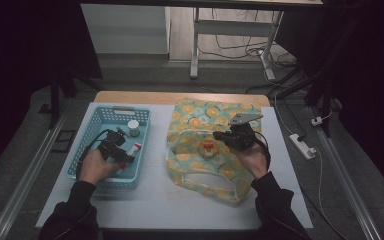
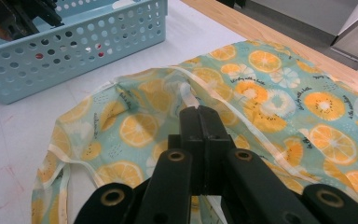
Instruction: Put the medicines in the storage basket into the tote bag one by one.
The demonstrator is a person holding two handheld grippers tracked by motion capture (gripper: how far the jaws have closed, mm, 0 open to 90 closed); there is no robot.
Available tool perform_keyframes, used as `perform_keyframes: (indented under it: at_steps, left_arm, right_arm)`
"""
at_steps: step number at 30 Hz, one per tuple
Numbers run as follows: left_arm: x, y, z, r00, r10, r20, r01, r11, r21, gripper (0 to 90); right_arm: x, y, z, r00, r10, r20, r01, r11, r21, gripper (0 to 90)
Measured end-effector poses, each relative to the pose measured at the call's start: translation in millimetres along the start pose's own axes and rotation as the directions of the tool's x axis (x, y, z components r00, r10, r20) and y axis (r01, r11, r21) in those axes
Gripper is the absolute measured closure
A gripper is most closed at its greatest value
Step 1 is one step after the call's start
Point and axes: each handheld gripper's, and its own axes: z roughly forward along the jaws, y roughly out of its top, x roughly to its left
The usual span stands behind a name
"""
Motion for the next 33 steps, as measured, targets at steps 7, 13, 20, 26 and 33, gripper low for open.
perform_keyframes:
  at_steps: [7, 13, 20, 26, 33]
  left_arm:
    - [-2.2, 4.4, -0.3, 0.9993, -0.032, -0.021, 0.033, 0.9988, 0.036, 54.9]
    - [-4.4, 8.5, -0.6, 0.9971, -0.066, -0.037, 0.068, 0.9957, 0.063, 68.4]
    - [-5.0, 9.7, -1.2, 0.9962, -0.075, -0.045, 0.077, 0.9947, 0.067, 71.3]
    - [-6.8, 9.9, -6.6, 0.9969, -0.064, -0.047, 0.066, 0.9969, 0.044, 71.5]
    - [-10.2, 8.4, -21.7, 0.9974, -0.049, -0.053, 0.048, 0.9988, -0.013, 71.5]
  right_arm:
    - [0.8, 0.4, 1.0, 1.0000, -0.004, -0.002, 0.004, 1.000, 0.004, 90.0]
    - [0.8, 0.4, 0.7, 1.0000, -0.004, -0.001, 0.004, 1.000, 0.004, 90.0]
    - [1.2, 1.4, -0.5, 1.0000, -0.007, 0.000, 0.007, 1.000, 0.002, 90.0]
    - [1.0, 1.3, -0.6, 1.0000, -0.006, 0.000, 0.006, 1.000, -0.002, 90.0]
    - [1.5, 1.7, -0.8, 1.0000, -0.006, 0.001, 0.006, 1.000, -0.003, 90.0]
